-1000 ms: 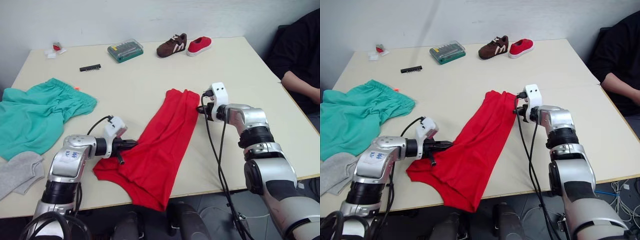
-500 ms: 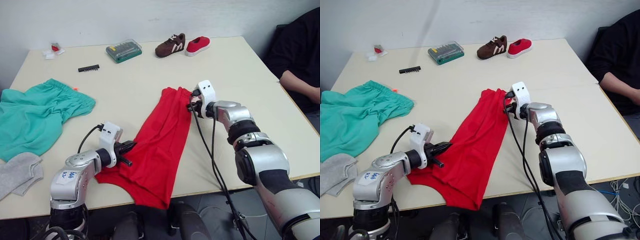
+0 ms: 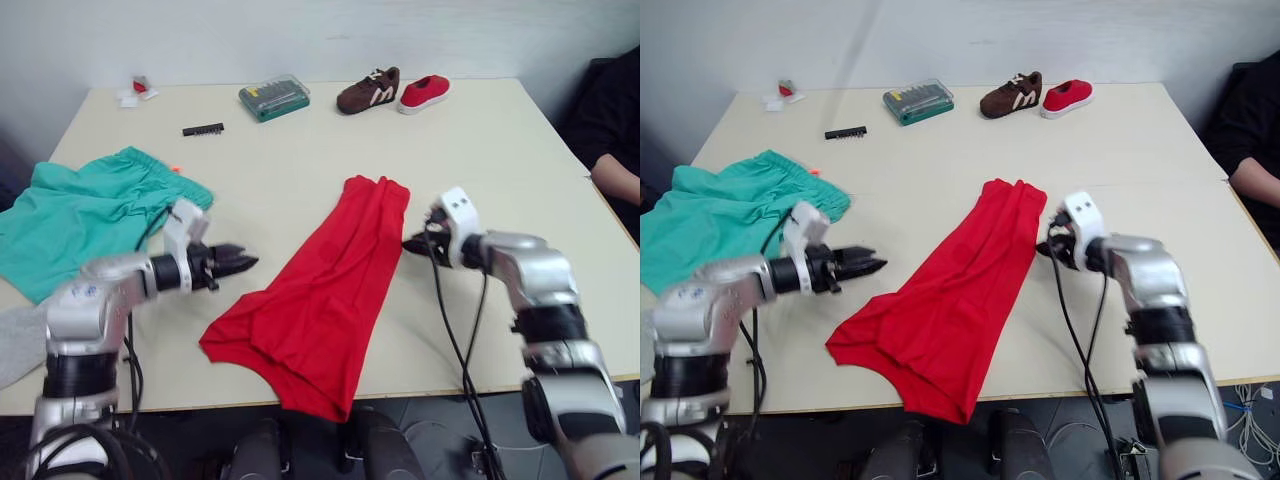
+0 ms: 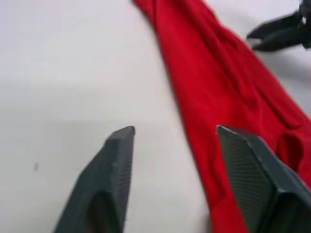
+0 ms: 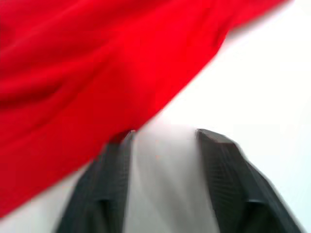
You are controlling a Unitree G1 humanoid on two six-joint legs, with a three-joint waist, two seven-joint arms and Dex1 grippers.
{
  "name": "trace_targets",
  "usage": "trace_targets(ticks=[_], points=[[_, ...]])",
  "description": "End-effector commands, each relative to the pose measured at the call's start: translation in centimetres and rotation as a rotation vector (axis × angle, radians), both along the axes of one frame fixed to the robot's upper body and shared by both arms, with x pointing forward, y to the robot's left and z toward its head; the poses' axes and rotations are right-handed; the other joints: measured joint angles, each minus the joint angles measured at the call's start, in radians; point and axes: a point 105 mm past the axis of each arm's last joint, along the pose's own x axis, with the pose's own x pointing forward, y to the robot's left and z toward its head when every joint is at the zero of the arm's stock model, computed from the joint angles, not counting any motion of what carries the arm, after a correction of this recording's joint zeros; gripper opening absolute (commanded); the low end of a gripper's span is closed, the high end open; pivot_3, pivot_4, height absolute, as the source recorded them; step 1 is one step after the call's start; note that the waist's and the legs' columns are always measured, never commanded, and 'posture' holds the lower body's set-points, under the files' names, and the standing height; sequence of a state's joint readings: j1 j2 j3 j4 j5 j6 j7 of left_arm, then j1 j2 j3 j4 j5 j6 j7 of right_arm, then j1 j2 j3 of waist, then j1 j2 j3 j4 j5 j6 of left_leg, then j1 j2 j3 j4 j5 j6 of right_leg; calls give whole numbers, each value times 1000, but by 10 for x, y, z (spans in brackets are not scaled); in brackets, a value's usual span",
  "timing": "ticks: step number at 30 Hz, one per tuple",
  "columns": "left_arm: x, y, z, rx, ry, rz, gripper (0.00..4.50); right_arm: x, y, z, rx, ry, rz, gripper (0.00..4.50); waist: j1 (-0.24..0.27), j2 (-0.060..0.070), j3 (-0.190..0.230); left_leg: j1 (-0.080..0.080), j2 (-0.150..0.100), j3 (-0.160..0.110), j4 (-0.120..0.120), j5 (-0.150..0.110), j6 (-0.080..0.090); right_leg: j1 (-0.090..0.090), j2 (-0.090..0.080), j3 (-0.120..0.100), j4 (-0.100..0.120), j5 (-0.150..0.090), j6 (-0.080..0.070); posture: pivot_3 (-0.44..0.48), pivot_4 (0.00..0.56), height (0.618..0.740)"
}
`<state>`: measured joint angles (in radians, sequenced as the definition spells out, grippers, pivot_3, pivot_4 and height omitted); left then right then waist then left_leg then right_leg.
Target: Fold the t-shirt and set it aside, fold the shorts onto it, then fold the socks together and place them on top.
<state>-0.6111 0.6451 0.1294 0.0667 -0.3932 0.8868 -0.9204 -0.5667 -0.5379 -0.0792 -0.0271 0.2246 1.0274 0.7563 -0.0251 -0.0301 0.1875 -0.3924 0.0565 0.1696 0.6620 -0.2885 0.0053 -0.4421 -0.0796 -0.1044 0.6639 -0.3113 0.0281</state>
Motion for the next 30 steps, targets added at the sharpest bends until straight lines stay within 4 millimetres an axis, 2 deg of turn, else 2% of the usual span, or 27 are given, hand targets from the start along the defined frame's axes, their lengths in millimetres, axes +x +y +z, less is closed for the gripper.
trace_targets(ticks=[1,3,4,5,7,13,19,23,26,30], points=[[21,-19,6,-10,6,-112,3844,-37,12,10,58,28,48,3395,1,0,0,0,0,0,0,0,0,0,0,0,0,0,0,0,150,740],[31,-31,10,-2,2,-164,4466,-53,18,4,81,75,66,4070,1,0,0,0,0,0,0,0,0,0,1,-1,0,0,0,0,150,740],[37,-41,9,23,5,-200,4500,-63,24,-1,97,108,86,4414,-2,0,0,0,0,0,0,0,0,0,2,-1,0,0,0,0,150,740],[43,-50,7,59,-1,-230,4500,-74,29,-7,109,139,107,4461,0,0,0,0,0,1,0,0,0,0,1,0,0,0,0,0,150,740],[55,-65,3,129,-10,-272,4500,-87,36,-16,126,181,113,4461,-2,0,0,0,0,1,0,0,1,0,2,-1,-1,0,0,0,150,740],[70,-90,-5,199,-2,-301,4500,-107,52,-24,221,261,101,4461,-5,-1,0,0,1,2,0,-1,1,-1,3,-1,-1,0,0,0,150,740],[75,-93,-21,192,59,-230,4500,-114,68,-31,273,310,127,4461,-6,-1,0,0,1,2,0,-1,1,-1,3,-1,-1,0,0,0,150,740],[75,-94,-25,184,74,-226,4500,-113,74,-32,292,318,131,4461,-5,-2,-1,0,1,1,0,-1,1,-1,3,-1,0,0,0,0,150,740],[75,-95,-35,218,83,-214,4500,-111,78,-33,310,337,140,4461,-4,-3,-1,0,1,1,1,-1,1,-1,3,-1,0,0,0,0,150,740],[74,-97,-39,218,92,-214,3607,-115,83,-36,316,367,181,4500,-3,-3,-2,1,1,1,1,-1,1,0,3,-1,0,0,0,0,150,740]])
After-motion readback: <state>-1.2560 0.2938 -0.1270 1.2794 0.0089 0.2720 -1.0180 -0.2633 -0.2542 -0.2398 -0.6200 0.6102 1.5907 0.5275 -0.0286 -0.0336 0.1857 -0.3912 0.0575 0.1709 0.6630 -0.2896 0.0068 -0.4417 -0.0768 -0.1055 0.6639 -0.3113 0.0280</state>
